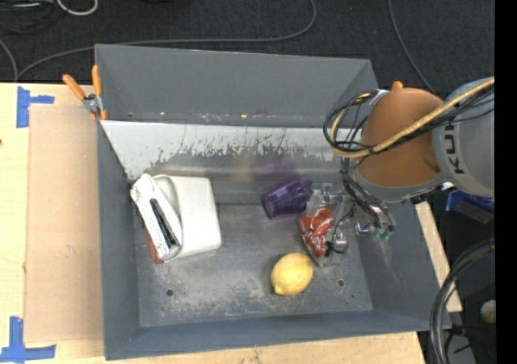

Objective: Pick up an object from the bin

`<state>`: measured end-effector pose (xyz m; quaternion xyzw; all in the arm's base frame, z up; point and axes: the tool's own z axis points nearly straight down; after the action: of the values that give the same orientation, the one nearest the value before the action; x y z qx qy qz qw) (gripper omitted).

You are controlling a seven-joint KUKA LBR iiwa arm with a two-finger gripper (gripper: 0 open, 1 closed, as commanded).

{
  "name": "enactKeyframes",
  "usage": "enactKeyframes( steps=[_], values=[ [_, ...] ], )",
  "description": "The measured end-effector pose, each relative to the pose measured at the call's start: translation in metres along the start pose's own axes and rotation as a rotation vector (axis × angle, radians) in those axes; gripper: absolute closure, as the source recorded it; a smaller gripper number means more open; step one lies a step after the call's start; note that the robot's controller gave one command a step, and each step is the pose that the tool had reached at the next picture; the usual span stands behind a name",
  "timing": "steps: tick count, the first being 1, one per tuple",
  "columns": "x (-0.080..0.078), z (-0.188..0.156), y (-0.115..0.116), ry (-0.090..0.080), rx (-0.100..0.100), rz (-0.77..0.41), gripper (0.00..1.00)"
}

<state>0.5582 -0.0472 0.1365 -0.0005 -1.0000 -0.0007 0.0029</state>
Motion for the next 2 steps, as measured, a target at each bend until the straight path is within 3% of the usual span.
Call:
enactKeyframes(
  steps=[1, 2],
  values=[
    [0.005, 0.002, -0.008, -0.003, -0.002, 0.019, 0.00],
    [-0.026, -0.042, -0.016, -0.008, -0.002, 0.046, 0.00]
  ],
)
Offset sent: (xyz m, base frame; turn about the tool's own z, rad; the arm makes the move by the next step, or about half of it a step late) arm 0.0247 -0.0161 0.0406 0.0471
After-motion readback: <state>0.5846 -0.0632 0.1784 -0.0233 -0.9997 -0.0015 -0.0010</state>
